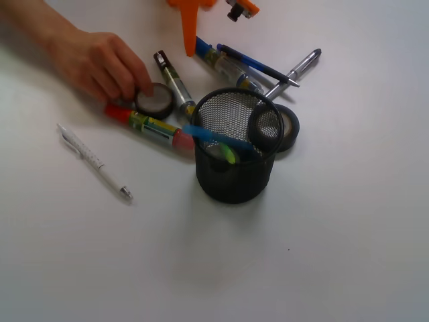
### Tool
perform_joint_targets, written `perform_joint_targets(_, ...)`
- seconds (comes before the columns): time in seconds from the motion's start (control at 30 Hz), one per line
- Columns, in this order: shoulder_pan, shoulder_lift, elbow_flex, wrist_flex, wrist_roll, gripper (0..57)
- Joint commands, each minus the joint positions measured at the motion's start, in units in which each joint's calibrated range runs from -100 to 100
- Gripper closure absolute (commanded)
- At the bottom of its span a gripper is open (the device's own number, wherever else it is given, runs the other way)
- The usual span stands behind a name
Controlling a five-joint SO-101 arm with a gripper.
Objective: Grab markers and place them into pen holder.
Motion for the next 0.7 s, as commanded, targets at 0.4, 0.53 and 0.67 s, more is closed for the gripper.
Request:
perform_joint_targets(0.4, 1.38, -2.03, -2.56, 3.52, -0.34, 30.6)
perform_joint_targets(0.53, 1.6, -2.03, -3.65, 4.66, -4.3, 30.6)
perform_joint_targets(0.67, 1.08, -1.86, -6.91, 5.53, -8.69, 30.6)
